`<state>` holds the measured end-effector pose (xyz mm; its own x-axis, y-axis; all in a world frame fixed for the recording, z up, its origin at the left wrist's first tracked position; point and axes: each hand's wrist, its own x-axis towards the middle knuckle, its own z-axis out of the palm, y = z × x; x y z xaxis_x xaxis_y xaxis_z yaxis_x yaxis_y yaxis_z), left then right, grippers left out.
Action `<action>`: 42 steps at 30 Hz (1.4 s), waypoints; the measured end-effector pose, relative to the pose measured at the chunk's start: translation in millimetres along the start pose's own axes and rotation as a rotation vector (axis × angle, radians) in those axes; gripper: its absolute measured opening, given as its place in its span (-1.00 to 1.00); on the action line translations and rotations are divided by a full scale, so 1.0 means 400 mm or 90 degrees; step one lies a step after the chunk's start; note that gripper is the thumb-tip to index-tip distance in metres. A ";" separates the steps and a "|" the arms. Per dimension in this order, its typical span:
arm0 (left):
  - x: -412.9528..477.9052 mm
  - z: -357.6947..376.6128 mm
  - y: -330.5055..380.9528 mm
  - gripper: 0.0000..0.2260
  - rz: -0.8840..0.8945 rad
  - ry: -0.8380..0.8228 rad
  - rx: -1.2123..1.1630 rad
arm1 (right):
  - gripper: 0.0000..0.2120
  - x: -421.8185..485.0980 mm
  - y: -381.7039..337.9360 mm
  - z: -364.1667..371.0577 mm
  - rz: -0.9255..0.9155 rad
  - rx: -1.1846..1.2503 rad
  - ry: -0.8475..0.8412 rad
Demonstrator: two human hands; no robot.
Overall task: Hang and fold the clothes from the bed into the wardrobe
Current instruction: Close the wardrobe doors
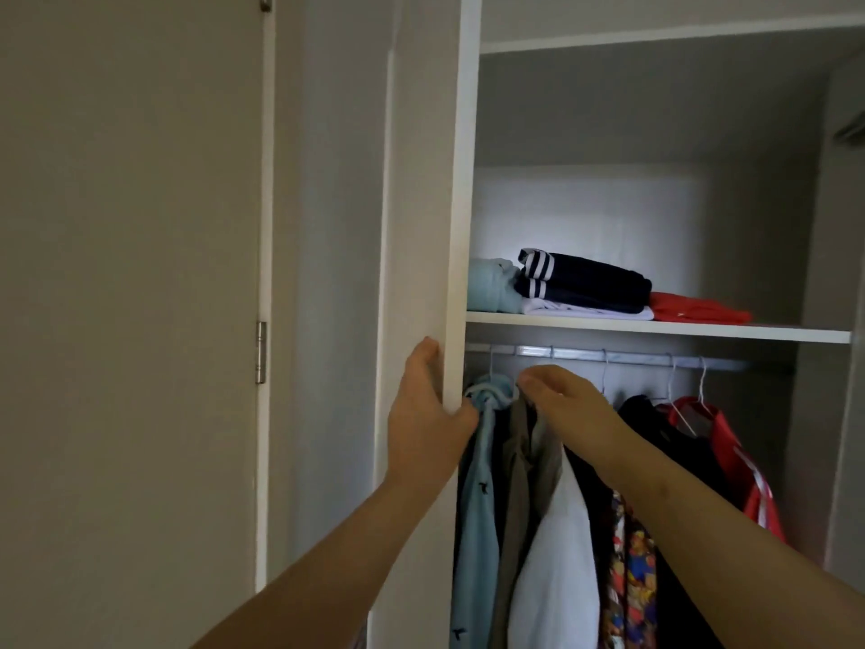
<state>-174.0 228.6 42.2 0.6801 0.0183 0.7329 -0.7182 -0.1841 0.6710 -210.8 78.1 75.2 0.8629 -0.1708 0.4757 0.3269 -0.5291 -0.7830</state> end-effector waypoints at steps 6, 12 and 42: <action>-0.002 0.201 -0.023 -0.21 0.119 -0.069 0.112 | -0.94 0.026 0.106 -0.148 0.031 -0.007 0.023; 0.030 0.400 -0.063 -0.17 0.151 -0.079 0.329 | -0.86 0.045 0.211 -0.264 0.049 -0.005 0.021; 0.276 0.773 -0.290 -0.16 0.211 0.000 0.560 | -0.76 0.359 0.483 -0.357 0.155 -0.050 0.103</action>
<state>30.0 -51.8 10.6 0.4611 -0.1674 0.8714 -0.5055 -0.8566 0.1029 -78.9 -167.4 49.3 0.8378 -0.4267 0.3405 0.0818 -0.5187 -0.8511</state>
